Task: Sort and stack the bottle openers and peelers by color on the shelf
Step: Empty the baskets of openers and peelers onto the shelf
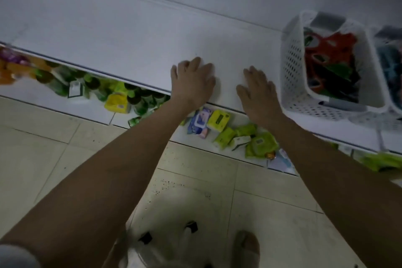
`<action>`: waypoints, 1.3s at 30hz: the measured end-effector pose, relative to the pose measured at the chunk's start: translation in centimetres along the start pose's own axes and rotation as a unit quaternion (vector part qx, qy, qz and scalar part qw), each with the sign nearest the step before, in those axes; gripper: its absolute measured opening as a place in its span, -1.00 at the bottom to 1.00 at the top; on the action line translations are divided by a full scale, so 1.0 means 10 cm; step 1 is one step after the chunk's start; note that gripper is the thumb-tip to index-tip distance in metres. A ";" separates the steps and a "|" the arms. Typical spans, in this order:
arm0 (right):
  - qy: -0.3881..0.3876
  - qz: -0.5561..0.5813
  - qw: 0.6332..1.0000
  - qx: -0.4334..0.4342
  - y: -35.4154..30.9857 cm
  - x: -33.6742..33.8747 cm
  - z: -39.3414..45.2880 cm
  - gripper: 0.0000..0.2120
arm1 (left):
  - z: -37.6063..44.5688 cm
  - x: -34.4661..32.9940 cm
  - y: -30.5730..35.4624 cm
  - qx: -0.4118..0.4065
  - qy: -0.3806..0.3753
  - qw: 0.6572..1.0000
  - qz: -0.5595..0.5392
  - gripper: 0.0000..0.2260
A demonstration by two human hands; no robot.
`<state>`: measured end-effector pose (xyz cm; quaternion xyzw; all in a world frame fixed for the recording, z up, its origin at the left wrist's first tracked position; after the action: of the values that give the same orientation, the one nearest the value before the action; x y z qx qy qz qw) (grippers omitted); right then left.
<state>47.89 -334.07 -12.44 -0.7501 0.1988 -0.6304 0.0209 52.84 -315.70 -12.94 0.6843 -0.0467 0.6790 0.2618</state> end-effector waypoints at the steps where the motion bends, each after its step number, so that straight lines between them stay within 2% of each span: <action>1: 0.036 -0.013 0.999 0.008 0.06 -0.09 0.00 -0.43 | -0.01 -0.11 0.03 -0.005 0.026 0.998 0.060 -0.60; 3: 0.085 -0.022 0.996 0.014 0.12 -0.16 -0.01 -0.44 | -0.03 -0.19 0.10 -0.018 0.068 0.990 0.123 -0.58; 7: 0.097 -0.017 0.995 0.012 0.10 -0.17 0.02 -0.44 | 0.14 -0.06 0.05 -0.100 0.037 0.975 0.194 -0.52; 9: 0.093 -0.016 0.995 0.003 0.11 -0.18 0.04 -0.44 | 0.18 -0.02 0.00 -0.107 0.028 0.979 0.172 -0.53; 11: 0.104 -0.027 0.994 -0.004 0.11 -0.21 0.05 -0.44 | 0.19 -0.07 -0.05 -0.097 0.015 0.990 0.100 -0.51; 14: 0.113 -0.032 0.993 -0.010 0.09 -0.23 0.06 -0.44 | 0.22 -0.14 -0.08 -0.086 -0.006 0.995 0.055 -0.41; 18: 0.124 -0.034 0.992 -0.003 0.06 -0.18 -0.04 -0.45 | 0.20 -0.10 -0.12 -0.101 0.041 0.993 0.042 -0.37; 24: 0.117 0.002 0.992 -0.042 -0.04 -0.10 -0.10 -0.54 | 0.11 -0.03 -0.08 -0.113 -0.037 0.991 0.060 -0.45; 28: 0.133 -0.004 0.989 -0.072 -0.09 -0.12 -0.10 -0.50 | 0.09 -0.04 -0.11 -0.118 -0.043 0.990 0.061 -0.46; 39: 0.125 -0.048 0.990 -0.044 0.04 -0.15 0.01 -0.49 | 0.14 -0.08 -0.10 -0.107 -0.050 0.991 0.068 -0.48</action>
<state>47.68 -334.02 -13.99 -0.6745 0.1908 -0.7100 -0.0671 54.42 -315.64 -13.88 0.6806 -0.1787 0.6513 0.2839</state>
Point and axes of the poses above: each hand's wrist, its own z-axis towards the middle knuckle, its own x-axis out of the back of the hand, y = z × x, the point moved 1 cm from there along z, towards the middle knuckle, and after that the axes turned 11 degrees about -x, right-handed, at the moved point
